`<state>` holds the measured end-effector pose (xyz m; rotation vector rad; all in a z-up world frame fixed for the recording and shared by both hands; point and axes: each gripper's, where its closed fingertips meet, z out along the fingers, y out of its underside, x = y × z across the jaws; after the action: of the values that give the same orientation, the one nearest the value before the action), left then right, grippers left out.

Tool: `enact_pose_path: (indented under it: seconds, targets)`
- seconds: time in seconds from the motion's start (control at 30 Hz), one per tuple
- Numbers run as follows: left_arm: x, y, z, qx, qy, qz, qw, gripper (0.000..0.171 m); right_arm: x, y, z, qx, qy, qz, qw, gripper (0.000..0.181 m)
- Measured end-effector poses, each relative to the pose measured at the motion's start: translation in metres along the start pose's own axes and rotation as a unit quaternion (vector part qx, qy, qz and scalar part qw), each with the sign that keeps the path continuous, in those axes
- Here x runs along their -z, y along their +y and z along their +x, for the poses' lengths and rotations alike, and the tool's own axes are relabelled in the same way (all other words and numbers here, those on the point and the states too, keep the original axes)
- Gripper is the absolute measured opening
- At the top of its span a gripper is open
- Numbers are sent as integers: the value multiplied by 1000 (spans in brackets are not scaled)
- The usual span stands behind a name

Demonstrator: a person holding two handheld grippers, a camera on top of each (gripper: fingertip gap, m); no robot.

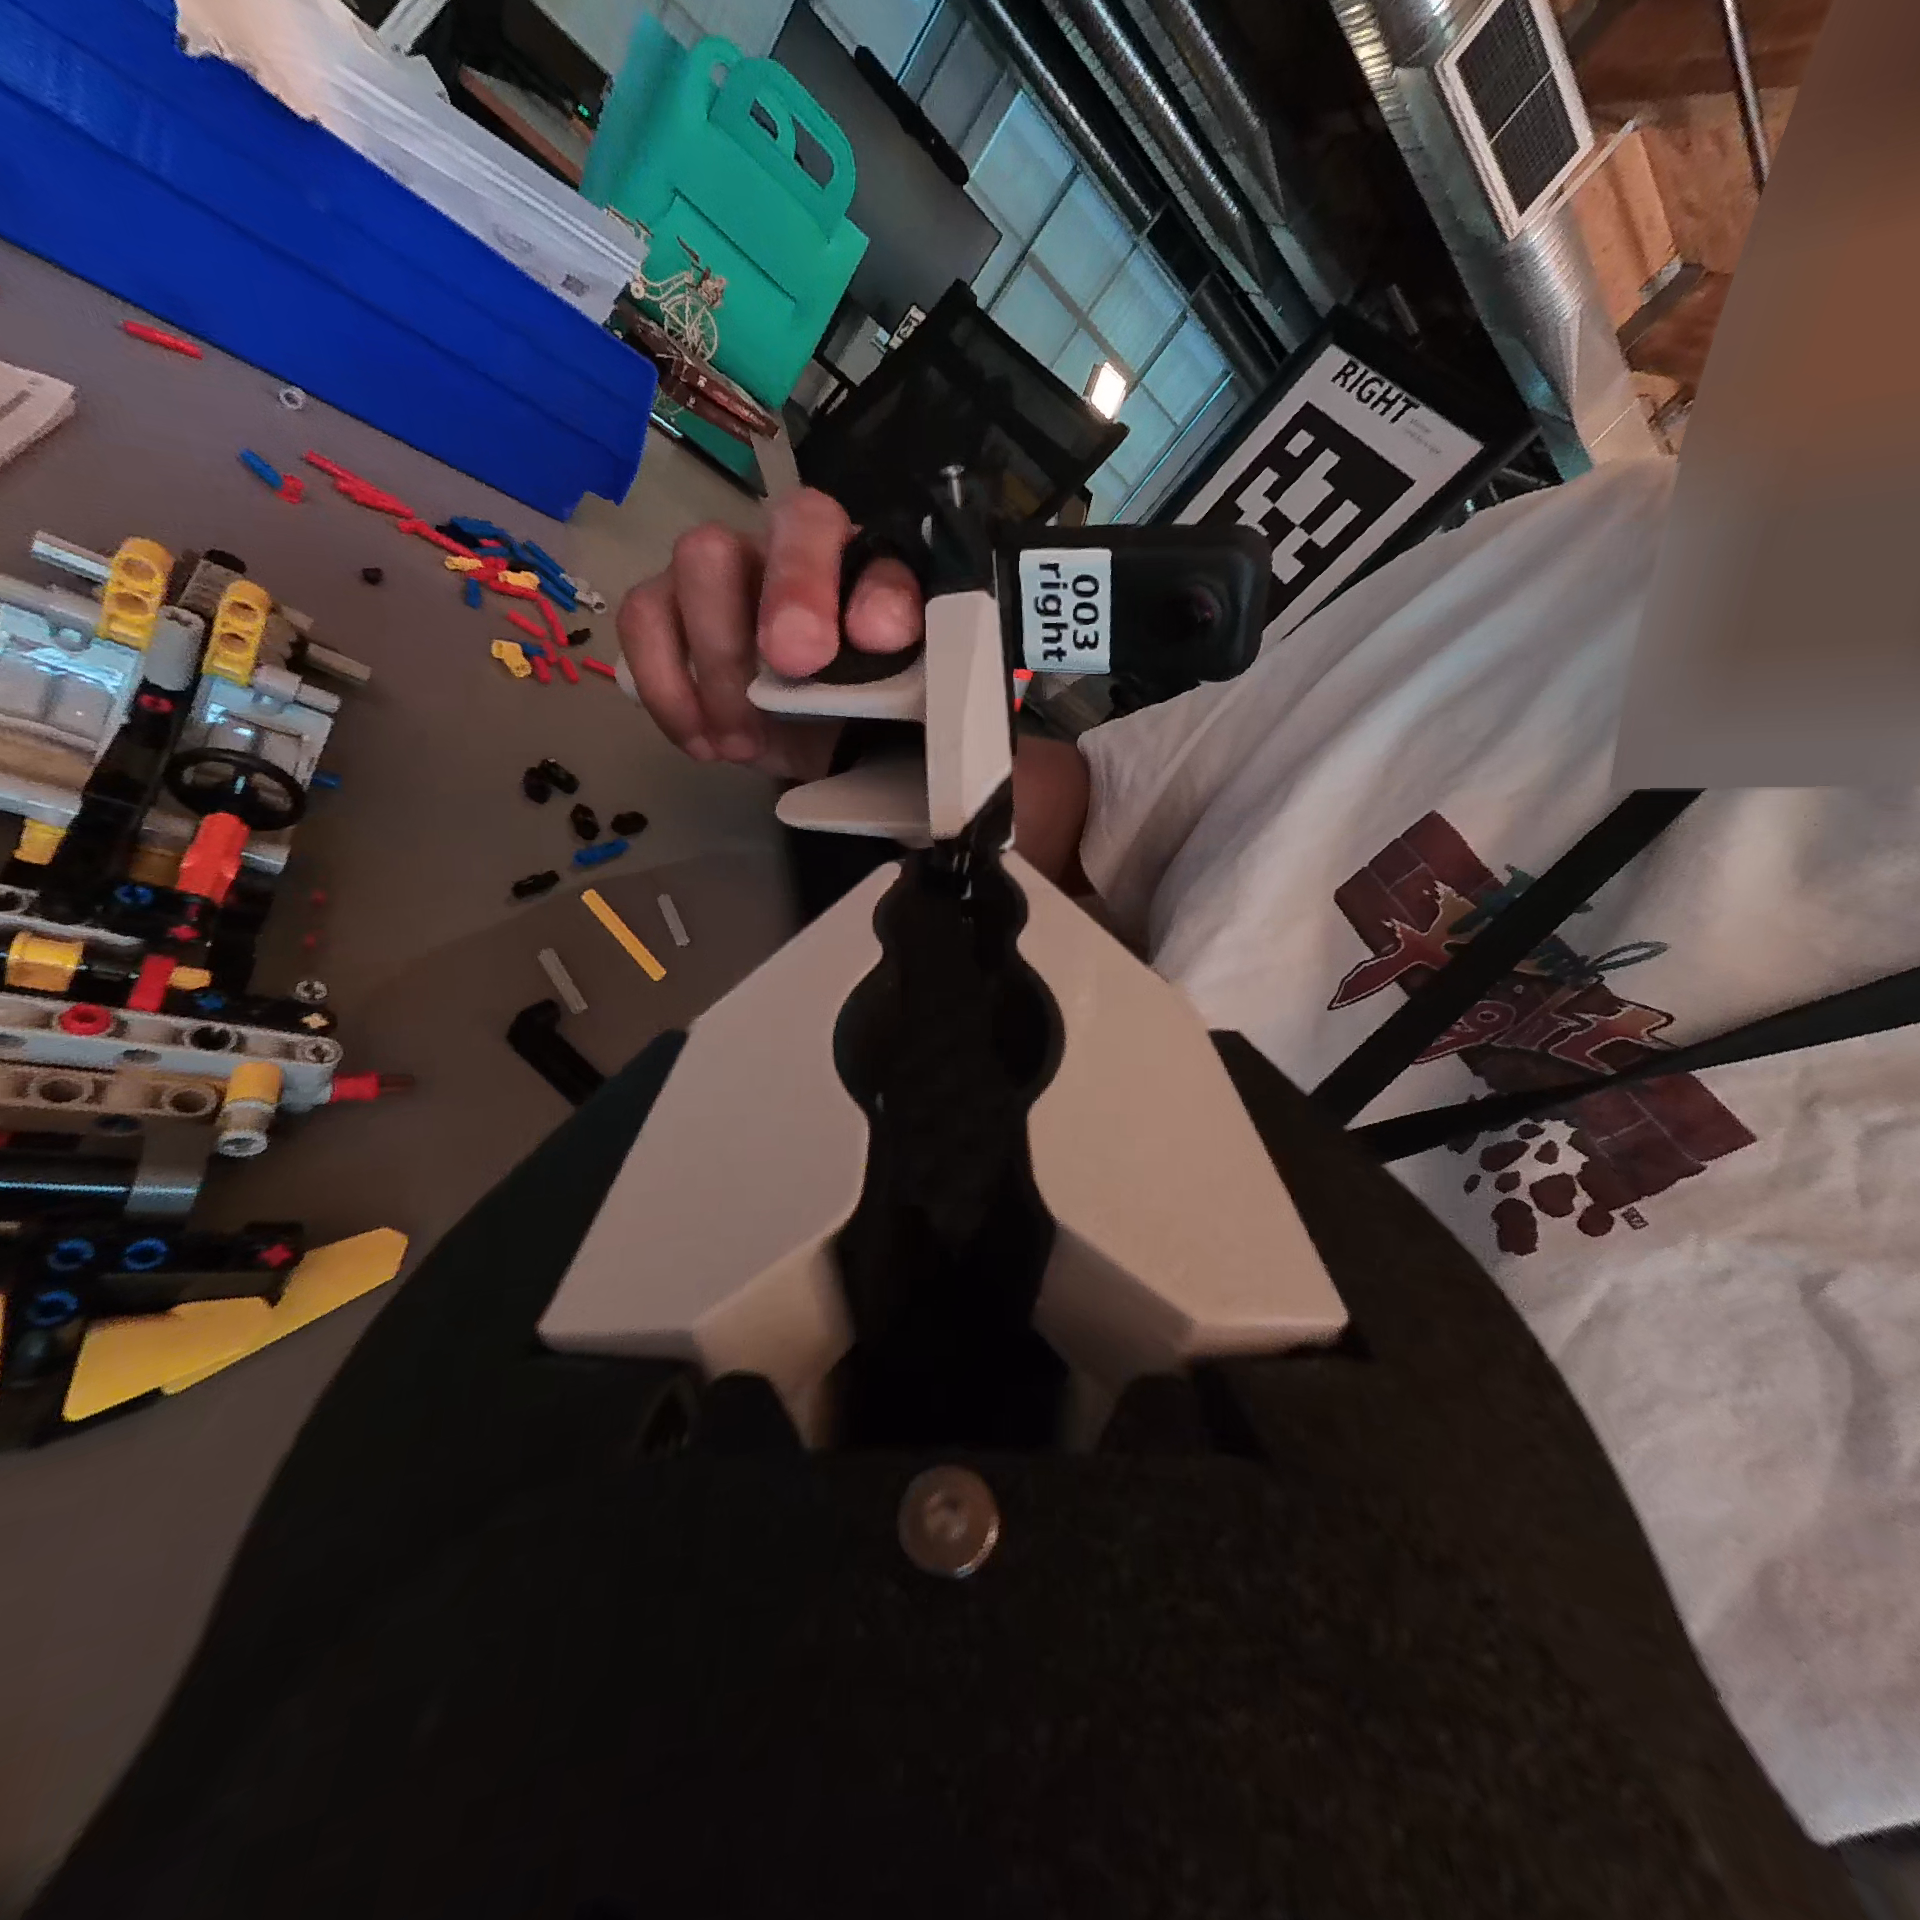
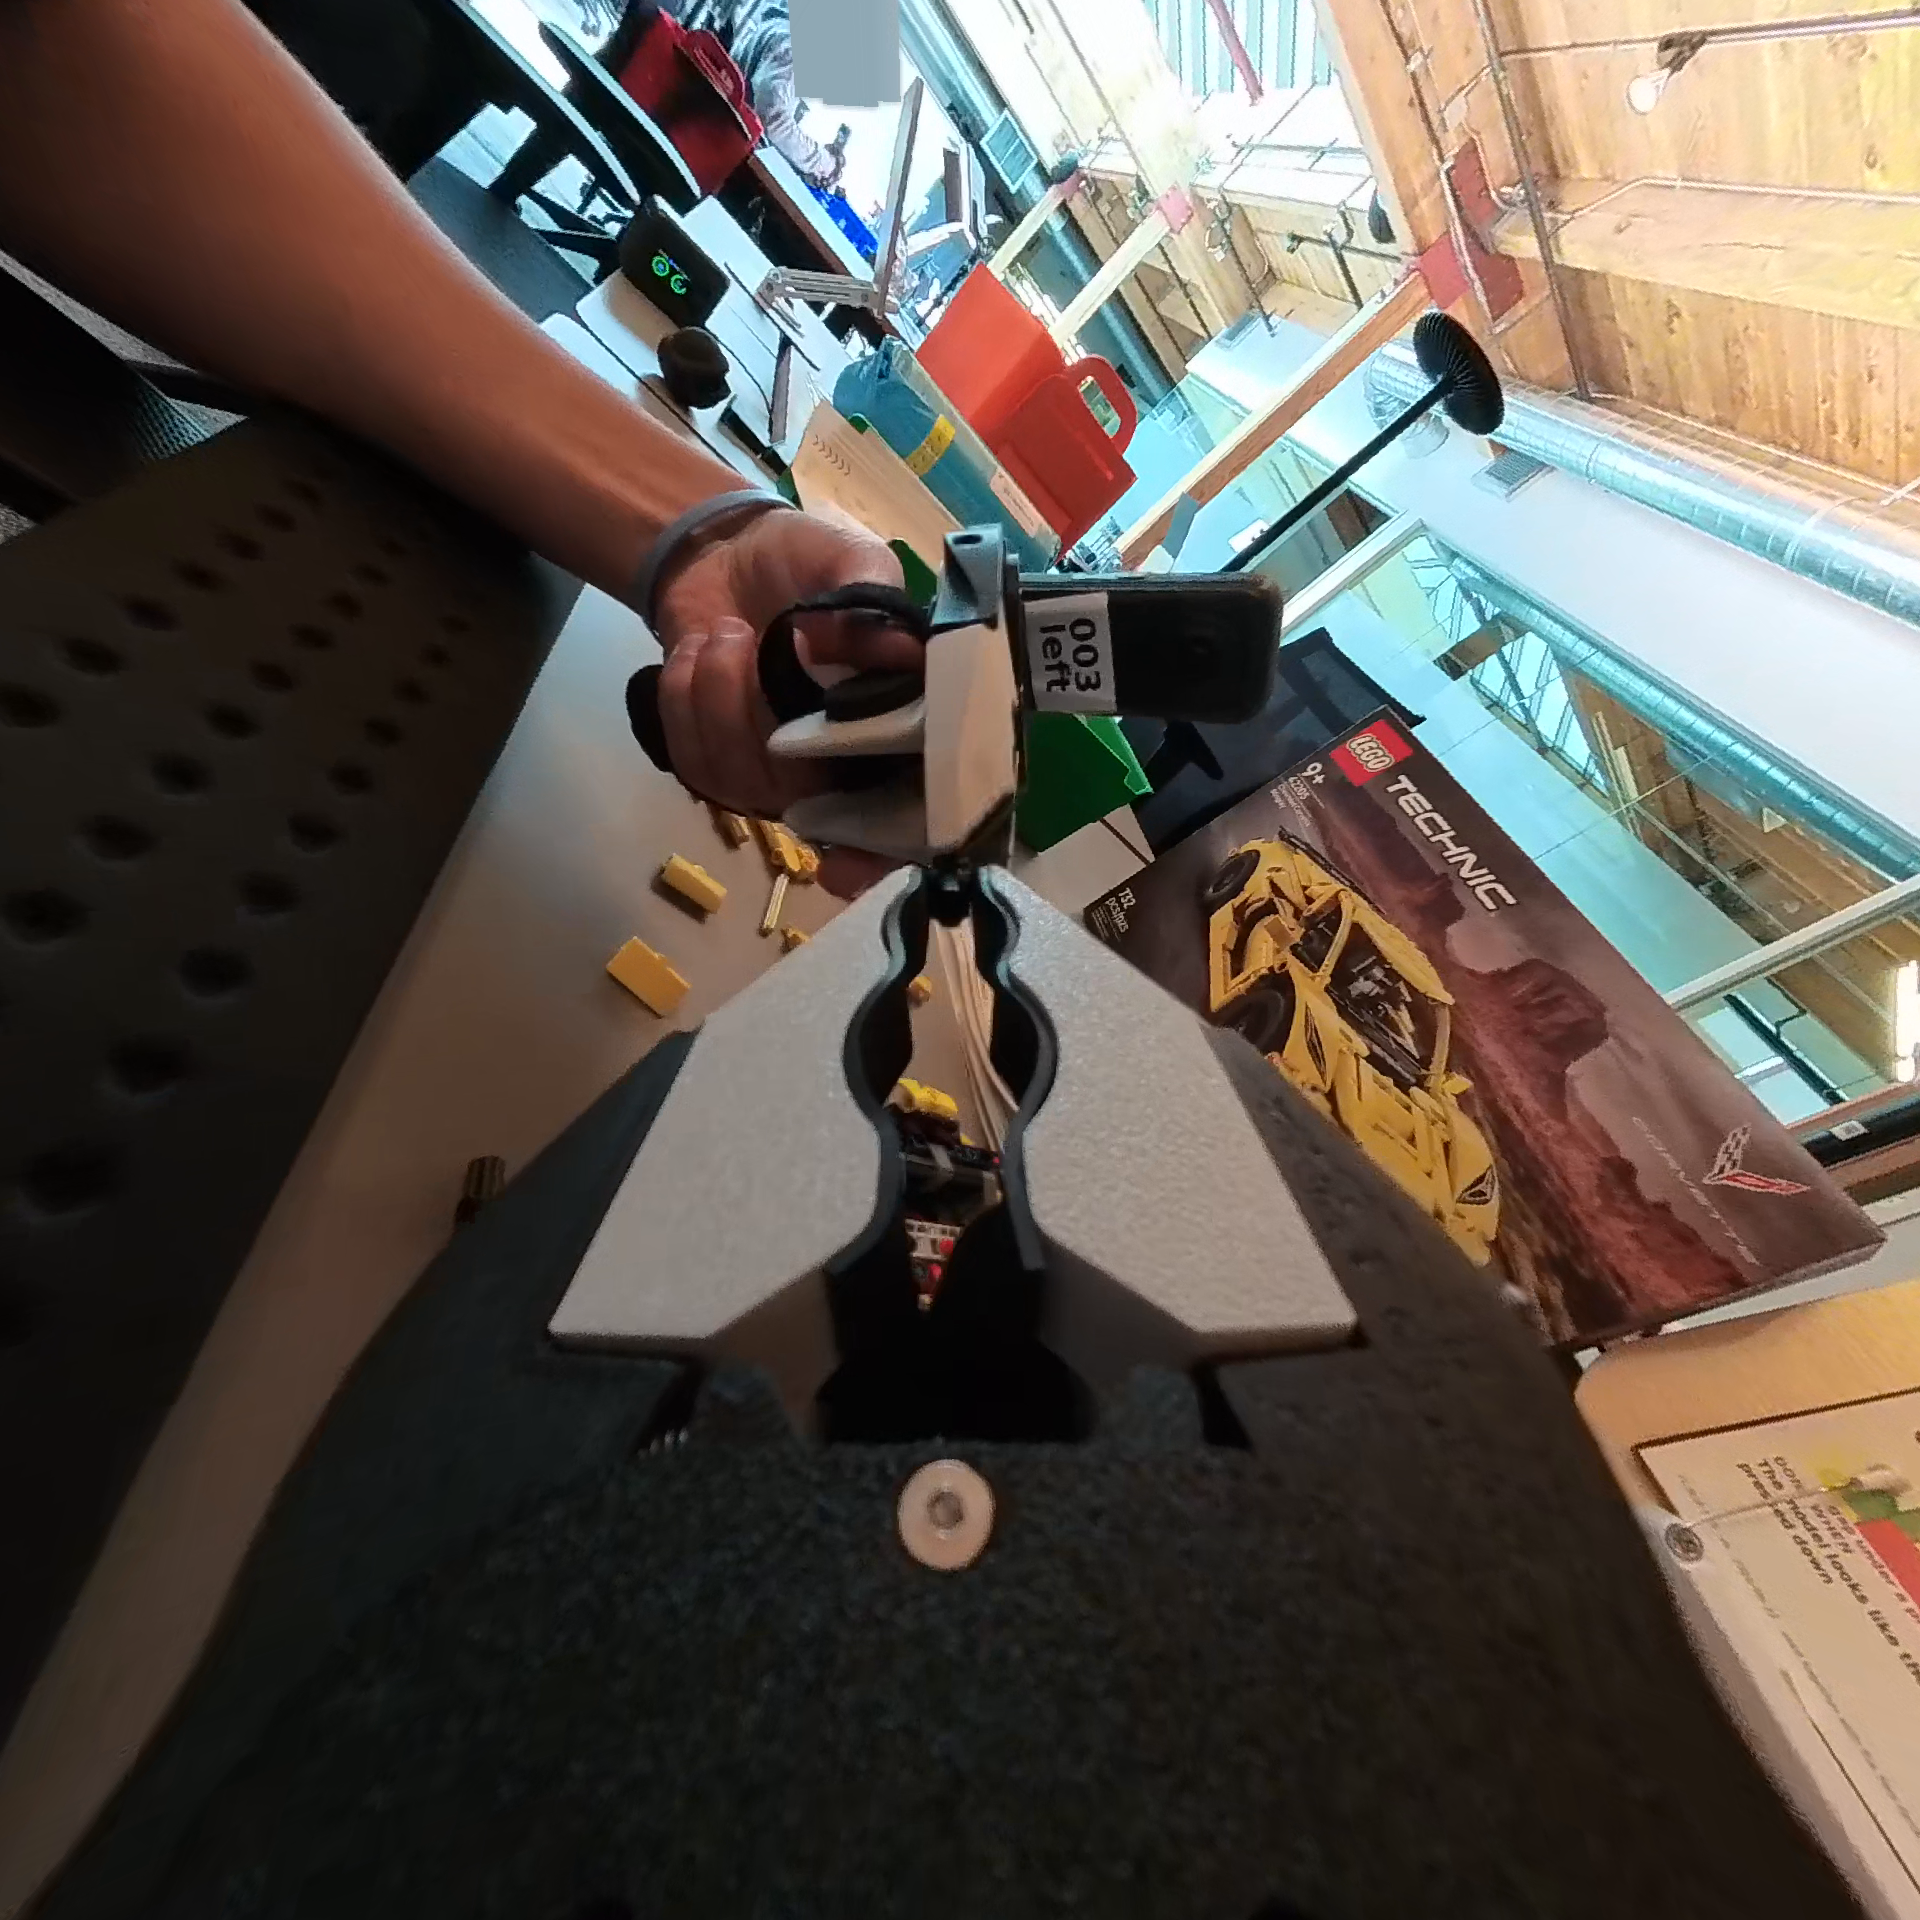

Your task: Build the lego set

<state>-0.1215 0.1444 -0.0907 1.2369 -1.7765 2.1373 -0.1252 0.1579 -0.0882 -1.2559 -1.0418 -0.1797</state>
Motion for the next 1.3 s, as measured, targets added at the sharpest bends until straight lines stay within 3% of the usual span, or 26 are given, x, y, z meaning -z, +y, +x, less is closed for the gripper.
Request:
enact_pose_path:
  seconds: [0.1, 0.23, 0.3, 0.37, 0.43, 0.47, 0.53, 0.57, 0.63, 0.7, 0.77, 0.83, 1.3]
  targets:
    - [1, 0, -5, -1, -14, -2, 1000, 4, -1, 5, 1, -4, 5, -10, 1000, 7]
    - [4, -2, -16, -30, -60, -5, 998, 4, -3, 16, 3, -119, 21, -40, 992, 8]
    - [7, -6, -22, -93, -113, -10, 989, 4, 0, 20, 8, -196, 20, -61, 978, 9]
    - [12, -13, -30, -204, -195, -15, 959, 4, 3, 12, 10, -313, -28, -24, 949, 26]
    - [19, -23, -40, -309, -284, -17, 907, 4, 6, 10, 18, -446, -74, 16, 892, 34]
    - [22, -26, -43, -365, -321, -25, 874, 4, 7, 11, 21, -518, -104, 39, 848, 31]
    - [20, -31, -40, -462, -362, -29, 809, 4, 7, 15, 26, -653, -160, 75, 737, 39]
    - [18, -31, -38, -493, -372, -29, 786, 4, 7, 15, 25, -694, -192, 92, 688, 42]
    - [13, -28, -39, -523, -379, -42, 762, 4, 7, 17, 25, -743, -223, 111, 622, 36]
    - [10, -28, -36, -540, -379, -40, 751, 4, 7, 17, 27, -766, -232, 127, 585, 31]
    - [8, -29, -34, -547, -377, -36, 747, 4, 8, 17, 27, -774, -238, 134, 571, 23]
    - [7, -28, -34, -551, -376, -38, 744, 5, 6, 22, 23, -773, -231, 119, 578, 15]
    - [0, -22, -35, -571, -379, -55, 727, 4, 4, 21, 17, -767, -241, 109, 584, 6]
